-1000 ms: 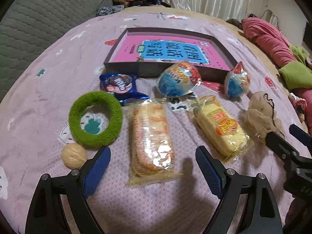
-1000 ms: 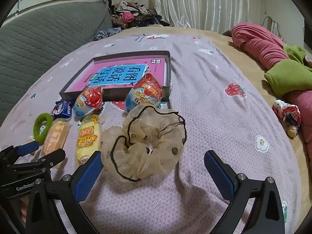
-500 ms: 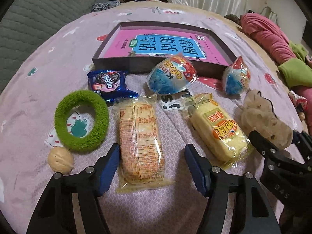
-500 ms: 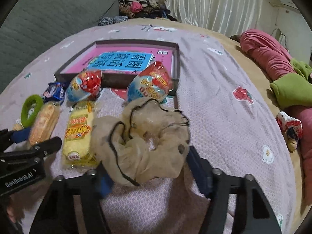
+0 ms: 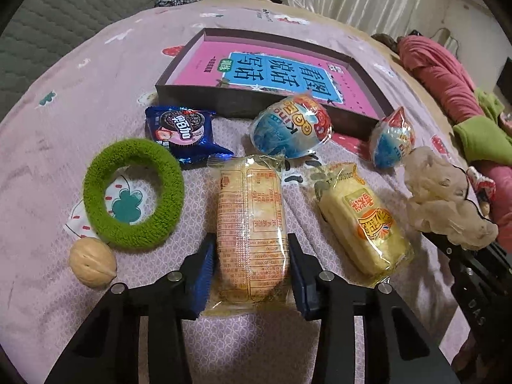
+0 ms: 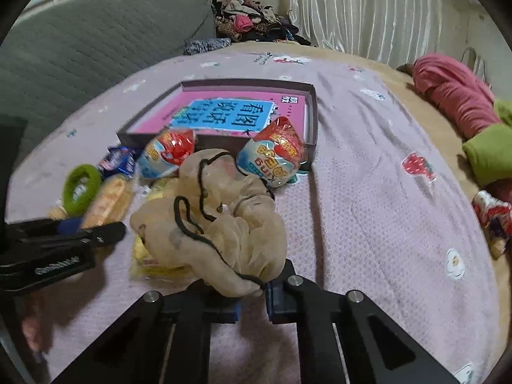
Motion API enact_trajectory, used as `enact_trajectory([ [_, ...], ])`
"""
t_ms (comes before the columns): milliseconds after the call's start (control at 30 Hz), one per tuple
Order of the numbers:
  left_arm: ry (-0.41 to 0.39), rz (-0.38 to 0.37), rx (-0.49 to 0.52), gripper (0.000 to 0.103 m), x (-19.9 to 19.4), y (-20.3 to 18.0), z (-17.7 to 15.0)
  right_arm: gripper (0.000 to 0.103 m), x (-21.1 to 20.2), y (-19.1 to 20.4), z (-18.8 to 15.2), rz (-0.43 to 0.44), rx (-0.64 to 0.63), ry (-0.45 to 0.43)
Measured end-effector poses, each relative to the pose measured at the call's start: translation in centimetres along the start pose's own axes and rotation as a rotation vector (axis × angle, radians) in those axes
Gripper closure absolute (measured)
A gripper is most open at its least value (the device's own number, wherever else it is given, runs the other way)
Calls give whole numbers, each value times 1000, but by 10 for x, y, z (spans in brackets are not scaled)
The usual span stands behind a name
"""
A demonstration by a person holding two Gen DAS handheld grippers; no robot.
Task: Organize objects
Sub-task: 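Grasp the wafer-biscuit packet with the left tool while the right tool grasps the beige bath puff, then lift and carry the wafer packet and bath puff over the tray with both tools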
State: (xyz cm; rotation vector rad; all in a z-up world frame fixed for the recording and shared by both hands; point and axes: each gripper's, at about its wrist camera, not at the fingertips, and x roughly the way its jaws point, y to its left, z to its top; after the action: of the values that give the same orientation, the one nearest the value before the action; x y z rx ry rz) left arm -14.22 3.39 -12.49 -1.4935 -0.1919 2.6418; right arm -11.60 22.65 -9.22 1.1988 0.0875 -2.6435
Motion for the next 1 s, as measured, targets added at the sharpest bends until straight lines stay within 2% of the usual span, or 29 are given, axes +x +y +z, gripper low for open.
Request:
enact_trajectory([
  [133,-7,-1,4,64,-3,0,0,93,-12,-6,2,49,41,-28],
  [567,-81,22,35,64,-36,-10,-4,93,-31,0,2,114,71,-69],
  [1000,-155,52,63,64,-82,-12,-20,93,-62,16,3,124,43,-137],
])
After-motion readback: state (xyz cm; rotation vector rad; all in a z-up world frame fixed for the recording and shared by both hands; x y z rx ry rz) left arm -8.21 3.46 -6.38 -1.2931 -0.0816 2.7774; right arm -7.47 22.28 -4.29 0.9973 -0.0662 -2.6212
